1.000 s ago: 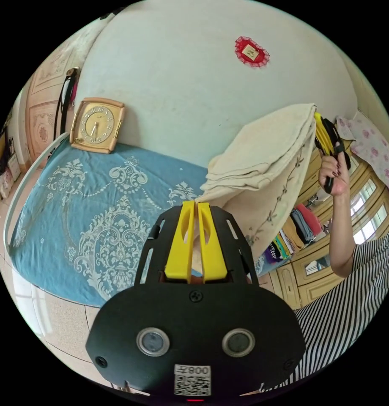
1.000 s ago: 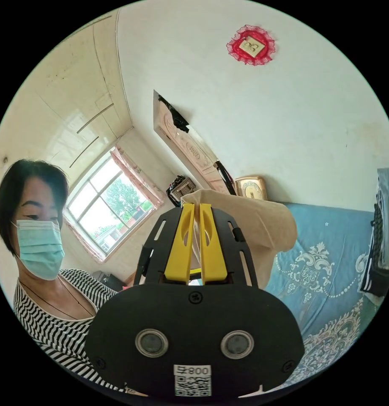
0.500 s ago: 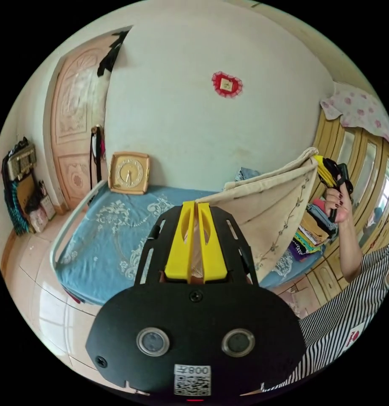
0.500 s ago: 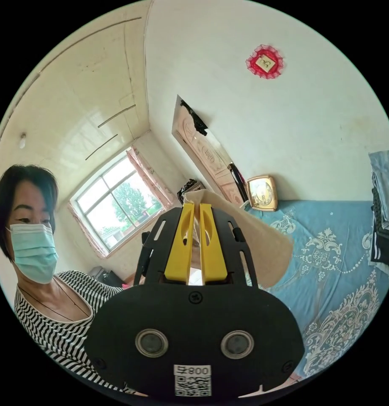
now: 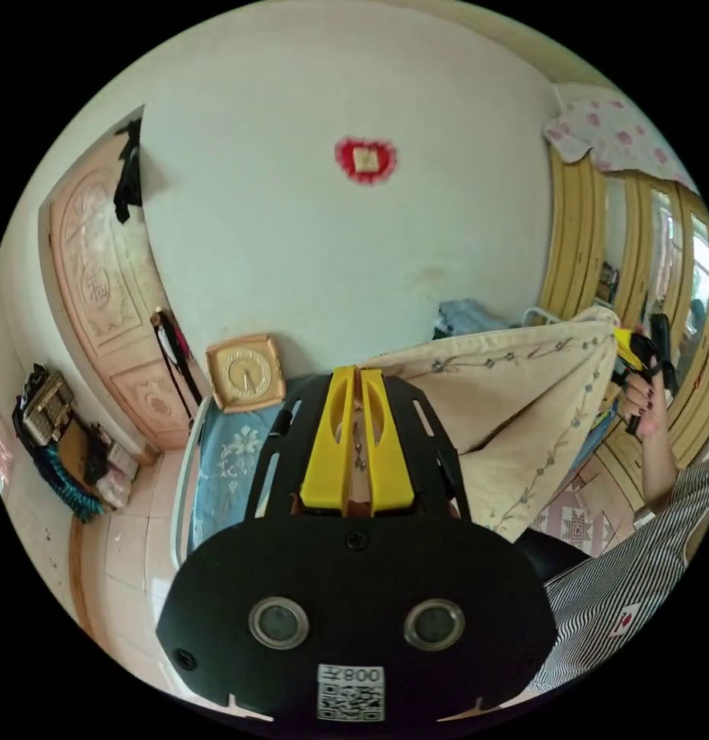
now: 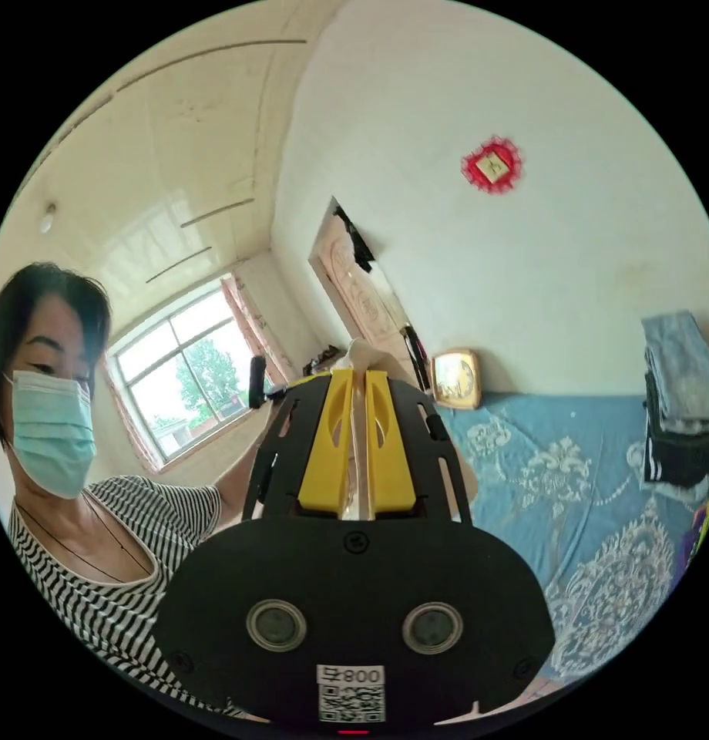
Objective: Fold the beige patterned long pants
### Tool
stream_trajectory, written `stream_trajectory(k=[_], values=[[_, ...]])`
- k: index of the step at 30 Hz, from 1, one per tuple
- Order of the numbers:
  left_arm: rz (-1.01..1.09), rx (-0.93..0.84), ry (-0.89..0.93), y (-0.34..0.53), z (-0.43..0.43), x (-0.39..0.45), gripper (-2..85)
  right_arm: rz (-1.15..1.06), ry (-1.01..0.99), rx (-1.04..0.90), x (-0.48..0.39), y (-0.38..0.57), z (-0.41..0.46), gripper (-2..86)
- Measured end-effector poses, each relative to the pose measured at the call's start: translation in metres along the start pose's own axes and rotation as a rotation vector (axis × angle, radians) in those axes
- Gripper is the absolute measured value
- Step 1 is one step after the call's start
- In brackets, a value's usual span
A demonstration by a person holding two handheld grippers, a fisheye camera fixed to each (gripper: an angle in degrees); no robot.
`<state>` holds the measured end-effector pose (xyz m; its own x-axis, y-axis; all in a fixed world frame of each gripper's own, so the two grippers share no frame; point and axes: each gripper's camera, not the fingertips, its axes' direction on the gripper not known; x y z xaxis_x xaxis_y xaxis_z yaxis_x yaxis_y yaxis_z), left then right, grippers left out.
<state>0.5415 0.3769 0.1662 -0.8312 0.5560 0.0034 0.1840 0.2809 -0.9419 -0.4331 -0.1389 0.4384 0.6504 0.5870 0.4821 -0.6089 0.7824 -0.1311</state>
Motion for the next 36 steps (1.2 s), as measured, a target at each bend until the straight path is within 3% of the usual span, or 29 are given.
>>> stream_trajectory(k=[5,9,15,19,27,30,36], values=[[-0.226,-0.419,-0.061,0.064,0.188,-0.038,3.9,0.300,0.201,-0.300,0.109,0.114,0.060,0.5],[-0.350,-0.541,0.182,0.165,0.267,-0.023,6.5,0.543,0.314,-0.416,0.202,0.193,0.071,0.4],[-0.360,-0.644,0.391,0.251,0.304,0.044,11.5,0.569,0.327,-0.530,0.312,0.215,0.139,2.4],[-0.269,-0.701,0.420,0.272,0.317,0.099,13.3,0.467,0.388,-0.696,0.376,0.211,0.221,5.5],[-0.021,-0.805,0.144,0.281,0.349,0.183,9.5,0.505,0.357,-0.934,0.463,0.259,0.320,5.5],[-0.012,-0.780,0.164,0.276,0.347,0.191,4.8,0.555,0.361,-1.019,0.485,0.286,0.336,1.8],[-0.029,-0.706,0.090,0.249,0.318,0.190,2.0,0.662,0.301,-0.926,0.504,0.307,0.319,0.2]])
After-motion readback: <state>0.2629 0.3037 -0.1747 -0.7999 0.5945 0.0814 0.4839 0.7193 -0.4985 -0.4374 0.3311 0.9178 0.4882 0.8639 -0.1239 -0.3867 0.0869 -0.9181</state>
